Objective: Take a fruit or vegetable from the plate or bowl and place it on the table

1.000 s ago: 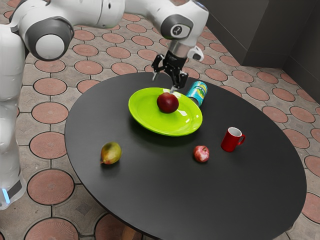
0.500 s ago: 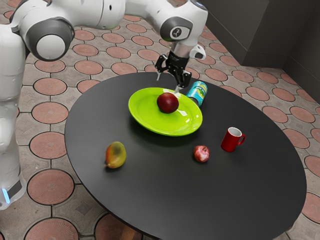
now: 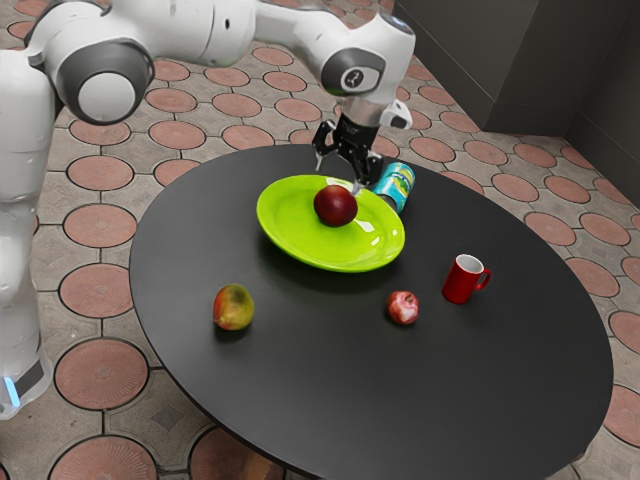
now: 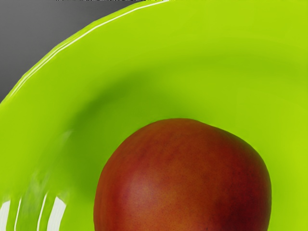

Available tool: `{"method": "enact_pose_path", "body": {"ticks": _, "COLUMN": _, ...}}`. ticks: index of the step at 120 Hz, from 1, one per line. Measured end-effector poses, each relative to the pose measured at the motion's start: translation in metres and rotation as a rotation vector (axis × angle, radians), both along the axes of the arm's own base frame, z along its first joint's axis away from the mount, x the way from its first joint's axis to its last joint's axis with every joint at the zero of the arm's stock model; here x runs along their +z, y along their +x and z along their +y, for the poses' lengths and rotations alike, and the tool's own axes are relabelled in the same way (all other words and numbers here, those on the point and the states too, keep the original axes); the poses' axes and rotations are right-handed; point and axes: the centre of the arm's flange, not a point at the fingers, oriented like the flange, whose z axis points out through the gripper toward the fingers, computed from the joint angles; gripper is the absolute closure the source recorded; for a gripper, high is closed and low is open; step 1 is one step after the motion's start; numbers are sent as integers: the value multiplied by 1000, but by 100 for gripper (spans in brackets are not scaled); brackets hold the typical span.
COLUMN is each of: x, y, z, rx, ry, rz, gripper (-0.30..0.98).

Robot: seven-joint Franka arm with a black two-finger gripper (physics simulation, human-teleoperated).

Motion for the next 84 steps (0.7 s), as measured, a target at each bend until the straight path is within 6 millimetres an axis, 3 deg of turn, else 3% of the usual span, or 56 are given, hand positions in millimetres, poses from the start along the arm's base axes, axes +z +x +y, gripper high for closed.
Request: {"method": "enact_pose_path", "body": {"ticks": 84, "x": -33, "y": 7, "z": -4, "rx": 10, "ry": -29, "rz": 4, "gripper": 0}}
